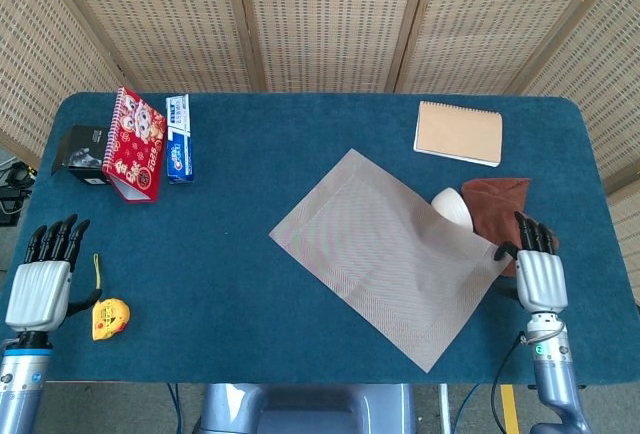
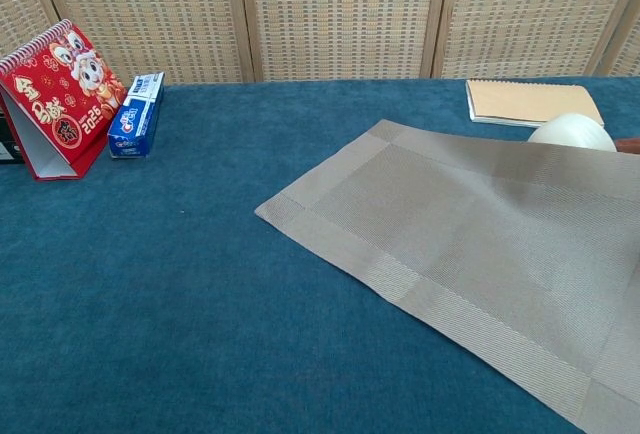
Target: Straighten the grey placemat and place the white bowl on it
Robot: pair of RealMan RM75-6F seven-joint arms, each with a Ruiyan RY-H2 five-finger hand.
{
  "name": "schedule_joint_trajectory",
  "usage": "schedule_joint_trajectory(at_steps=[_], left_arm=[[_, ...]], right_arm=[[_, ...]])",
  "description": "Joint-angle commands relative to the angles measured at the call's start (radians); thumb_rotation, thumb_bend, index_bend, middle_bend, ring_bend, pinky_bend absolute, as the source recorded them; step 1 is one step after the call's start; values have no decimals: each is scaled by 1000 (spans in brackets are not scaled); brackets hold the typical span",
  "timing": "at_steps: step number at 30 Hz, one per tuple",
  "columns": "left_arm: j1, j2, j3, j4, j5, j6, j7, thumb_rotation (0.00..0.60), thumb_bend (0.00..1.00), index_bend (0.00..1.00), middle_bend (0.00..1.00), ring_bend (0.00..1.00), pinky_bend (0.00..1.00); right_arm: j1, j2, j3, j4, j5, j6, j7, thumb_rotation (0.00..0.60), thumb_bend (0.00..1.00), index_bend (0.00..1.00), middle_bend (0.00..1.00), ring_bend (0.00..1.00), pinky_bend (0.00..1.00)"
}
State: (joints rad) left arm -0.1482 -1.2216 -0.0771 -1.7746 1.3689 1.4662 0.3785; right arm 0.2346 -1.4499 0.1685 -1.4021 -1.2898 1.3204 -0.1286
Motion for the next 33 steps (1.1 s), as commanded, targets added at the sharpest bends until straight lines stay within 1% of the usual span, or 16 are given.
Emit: schedule_joint_trajectory(at_steps=[1, 3, 6, 12, 18, 21, 24, 25, 28, 33], left_arm=[[0, 0, 0, 0, 0, 0, 0, 600, 150, 0, 0, 0, 0], [0, 0, -1, 0, 1, 1, -1, 600, 150, 0, 0, 0, 0], [0, 0, -1, 0, 2, 2, -2, 600, 149, 0, 0, 0, 0], [-6, -4, 0, 3, 9, -6, 0, 600, 149, 0, 0, 0, 0], [-37, -9, -9, 5, 21, -38, 12, 600, 149, 0, 0, 0, 0], [-73, -16, -29, 4, 14, -75, 30, 600, 136, 1, 0, 0, 0], [-119, -27, -56, 14, -1, -122, 59, 600, 50, 21, 0, 0, 0], [-157, -39, -79, 31, -9, -156, 84, 600, 30, 34, 0, 0, 0], [-231, -83, -124, 84, -43, -219, 122, 600, 24, 63, 0, 0, 0], [-341, -166, -171, 172, -87, -303, 177, 600, 25, 101, 0, 0, 0]], right_arm=[[-12, 18, -11, -24, 4, 0, 0, 600, 236, 305, 0, 0, 0], [-22, 26, -18, -41, -8, 16, 3, 600, 211, 218, 0, 0, 0], [-35, 39, -28, -68, -43, 53, 17, 600, 196, 166, 0, 0, 0], [-62, 70, -45, -119, -134, 140, 67, 600, 168, 110, 0, 0, 0], [-75, 98, -66, -135, -204, 181, 110, 600, 155, 104, 0, 0, 0], [-77, 114, -66, -147, -217, 190, 125, 600, 153, 105, 0, 0, 0], [-79, 128, -63, -157, -215, 190, 138, 600, 153, 109, 0, 0, 0], [-81, 136, -59, -164, -208, 190, 149, 600, 152, 110, 0, 0, 0], [-83, 154, -53, -181, -201, 187, 170, 600, 153, 115, 0, 0, 0], [-86, 172, -51, -198, -192, 179, 190, 600, 152, 130, 0, 0, 0]])
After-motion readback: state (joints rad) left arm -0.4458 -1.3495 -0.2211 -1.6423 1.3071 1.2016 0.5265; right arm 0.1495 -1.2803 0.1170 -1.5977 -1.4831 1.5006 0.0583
